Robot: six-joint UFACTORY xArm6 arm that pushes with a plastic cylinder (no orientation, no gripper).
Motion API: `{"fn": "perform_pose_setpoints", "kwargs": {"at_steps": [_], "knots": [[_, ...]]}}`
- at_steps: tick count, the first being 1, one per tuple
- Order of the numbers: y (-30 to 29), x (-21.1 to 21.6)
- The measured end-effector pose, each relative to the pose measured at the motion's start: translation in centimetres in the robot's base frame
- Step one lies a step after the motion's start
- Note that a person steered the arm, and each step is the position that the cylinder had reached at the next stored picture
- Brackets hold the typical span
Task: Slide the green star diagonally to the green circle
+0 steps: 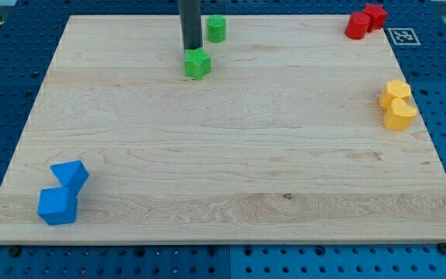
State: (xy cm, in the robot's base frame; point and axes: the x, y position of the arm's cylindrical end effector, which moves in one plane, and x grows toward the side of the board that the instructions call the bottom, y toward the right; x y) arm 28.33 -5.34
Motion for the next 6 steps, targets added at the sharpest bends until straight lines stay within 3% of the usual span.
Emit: {"fn": "perform_pose_setpoints", "kwargs": {"at_steps": [1,3,4,6], "knots": [[2.2,-1.4],[8.8,4.0],[7.6,6.9],[0.1,6.8]]}}
